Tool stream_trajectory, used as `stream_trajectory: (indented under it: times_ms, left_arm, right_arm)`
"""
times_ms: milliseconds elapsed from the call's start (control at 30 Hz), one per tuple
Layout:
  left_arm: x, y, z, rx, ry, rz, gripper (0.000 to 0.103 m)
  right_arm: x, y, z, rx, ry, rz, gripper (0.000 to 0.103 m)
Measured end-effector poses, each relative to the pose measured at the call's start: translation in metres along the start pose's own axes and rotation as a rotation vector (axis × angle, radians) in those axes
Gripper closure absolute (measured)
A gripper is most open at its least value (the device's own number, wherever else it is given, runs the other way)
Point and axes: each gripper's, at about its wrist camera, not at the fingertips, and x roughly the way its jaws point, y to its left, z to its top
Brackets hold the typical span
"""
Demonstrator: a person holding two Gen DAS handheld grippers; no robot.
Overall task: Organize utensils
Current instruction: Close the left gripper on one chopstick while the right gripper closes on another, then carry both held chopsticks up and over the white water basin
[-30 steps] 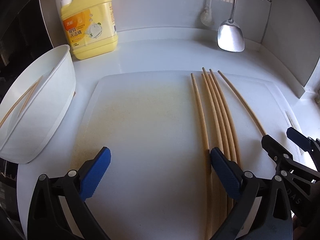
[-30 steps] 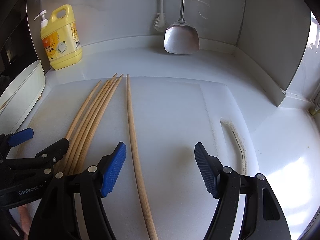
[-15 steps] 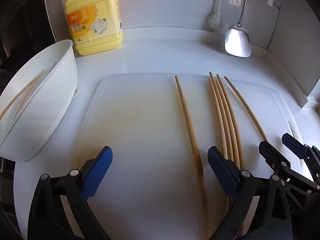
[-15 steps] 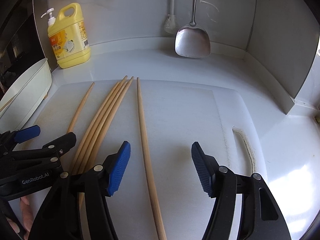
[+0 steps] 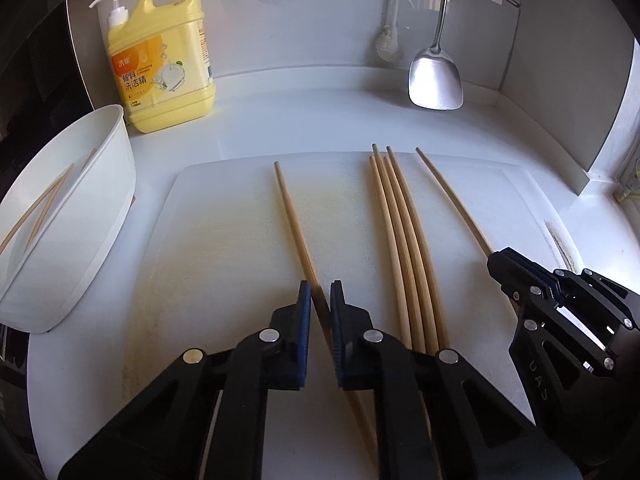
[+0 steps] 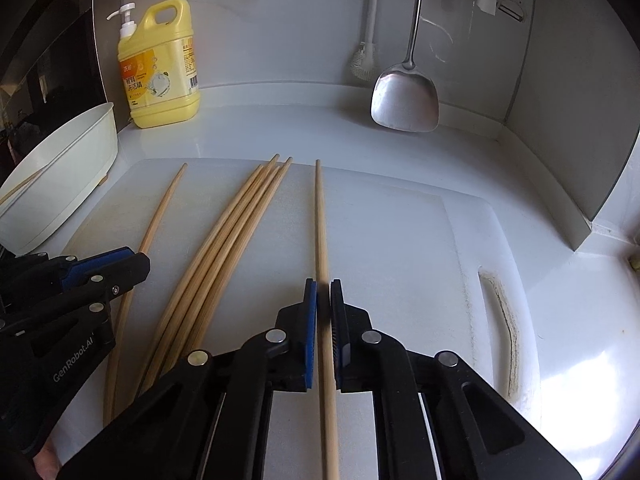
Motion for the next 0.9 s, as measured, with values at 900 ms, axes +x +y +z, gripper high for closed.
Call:
stream_trajectory:
  times_ms: [900]
  left_arm:
    - [-0.119,0.044,0.027,-0.115,-0.013,-0.007,0.096]
  right_arm:
    - [-0.1,-0.014,0.034,0.07,-0.034,0.156,0.097]
